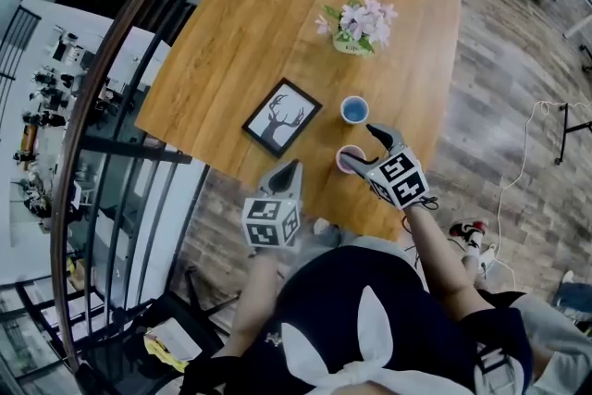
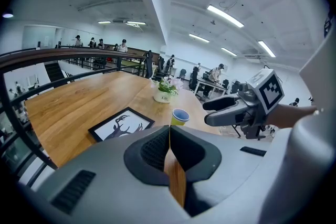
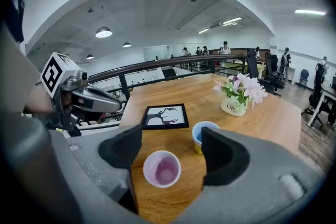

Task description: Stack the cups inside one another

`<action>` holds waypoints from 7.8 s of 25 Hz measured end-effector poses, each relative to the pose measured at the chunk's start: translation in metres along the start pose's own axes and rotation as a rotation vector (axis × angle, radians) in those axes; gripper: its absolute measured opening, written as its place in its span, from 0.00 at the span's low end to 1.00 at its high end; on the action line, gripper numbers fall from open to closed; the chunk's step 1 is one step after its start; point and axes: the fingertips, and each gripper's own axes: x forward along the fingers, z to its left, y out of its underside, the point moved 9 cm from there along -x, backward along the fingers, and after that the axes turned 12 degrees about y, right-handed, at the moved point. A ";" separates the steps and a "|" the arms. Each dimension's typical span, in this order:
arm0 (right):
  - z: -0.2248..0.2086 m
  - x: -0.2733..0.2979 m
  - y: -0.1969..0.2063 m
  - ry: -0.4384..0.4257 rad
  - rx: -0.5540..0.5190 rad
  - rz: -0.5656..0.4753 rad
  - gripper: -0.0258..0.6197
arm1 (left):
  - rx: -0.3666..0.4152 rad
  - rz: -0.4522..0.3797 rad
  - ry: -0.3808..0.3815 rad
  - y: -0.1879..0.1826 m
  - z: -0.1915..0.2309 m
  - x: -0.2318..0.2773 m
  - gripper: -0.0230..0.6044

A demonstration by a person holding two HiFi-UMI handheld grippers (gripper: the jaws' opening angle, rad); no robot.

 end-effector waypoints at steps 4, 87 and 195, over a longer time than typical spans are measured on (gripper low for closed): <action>0.012 0.003 0.017 -0.017 -0.013 0.044 0.59 | 0.001 0.002 0.004 0.004 -0.002 -0.001 0.07; 0.006 -0.037 -0.041 0.071 -0.148 -0.027 0.55 | 0.035 0.012 0.026 -0.002 0.000 0.001 0.07; 0.044 -0.088 0.001 -0.064 -0.035 -0.185 0.04 | 0.123 -0.135 0.121 -0.020 -0.083 -0.018 0.07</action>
